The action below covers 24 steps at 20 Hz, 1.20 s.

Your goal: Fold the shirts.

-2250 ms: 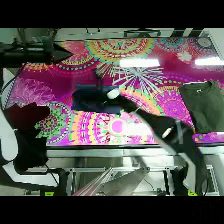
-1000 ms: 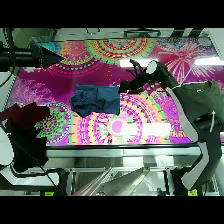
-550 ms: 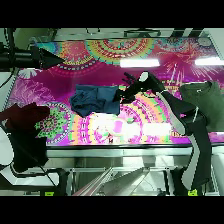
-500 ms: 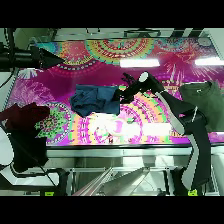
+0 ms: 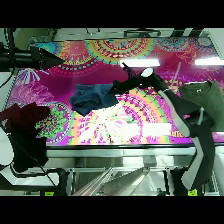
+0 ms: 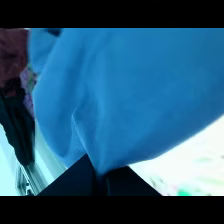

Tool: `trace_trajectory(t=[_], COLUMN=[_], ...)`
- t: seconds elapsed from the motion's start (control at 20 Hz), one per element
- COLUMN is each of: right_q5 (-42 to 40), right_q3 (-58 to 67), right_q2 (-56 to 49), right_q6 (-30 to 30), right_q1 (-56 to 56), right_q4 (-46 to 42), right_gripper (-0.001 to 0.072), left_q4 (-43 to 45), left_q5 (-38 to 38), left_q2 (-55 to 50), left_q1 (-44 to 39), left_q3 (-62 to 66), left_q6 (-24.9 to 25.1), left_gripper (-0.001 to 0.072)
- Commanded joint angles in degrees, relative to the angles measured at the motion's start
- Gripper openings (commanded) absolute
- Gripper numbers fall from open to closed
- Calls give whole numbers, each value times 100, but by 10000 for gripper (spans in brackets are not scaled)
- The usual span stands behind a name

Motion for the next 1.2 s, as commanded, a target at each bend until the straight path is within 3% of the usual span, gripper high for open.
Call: trace_trajectory(t=[0.0, 0.2, 0.5, 0.75, 0.9, 1.05, 1.15], right_q5=[337, 1027, 1174, 363, -212, 31, -68], right_q3=[7, 7, 9, 9, 350, 1749, 1991], right_q2=[1130, 2800, 4262, 3674, 2828, 1856, 1725], right_q6=[962, 1696, 1735, 1047, 299, 382, 717], right_q1=[-476, -1534, -3276, -4767, -5093, -5130, -5202], right_q4=[-844, -1707, -1779, -1685, -898, -782, -789], right_gripper=[14, 15, 15, 15, 15, 15, 15], left_q4=[2, 2, -4, 2, 4, 7, 7], left_q5=[-4, -7, -4, 57, 195, 501, 643], left_q2=[-2, -2, -2, -2, -2, -2, -2], left_q1=[0, 0, 0, -35, -116, -184, -238], left_q3=[4, 4, 4, 4, 4, 4, 4], left_q6=[9, 9, -15, -11, -9, -9, -11], left_gripper=[20, 20, 20, 20, 20, 20, 20])
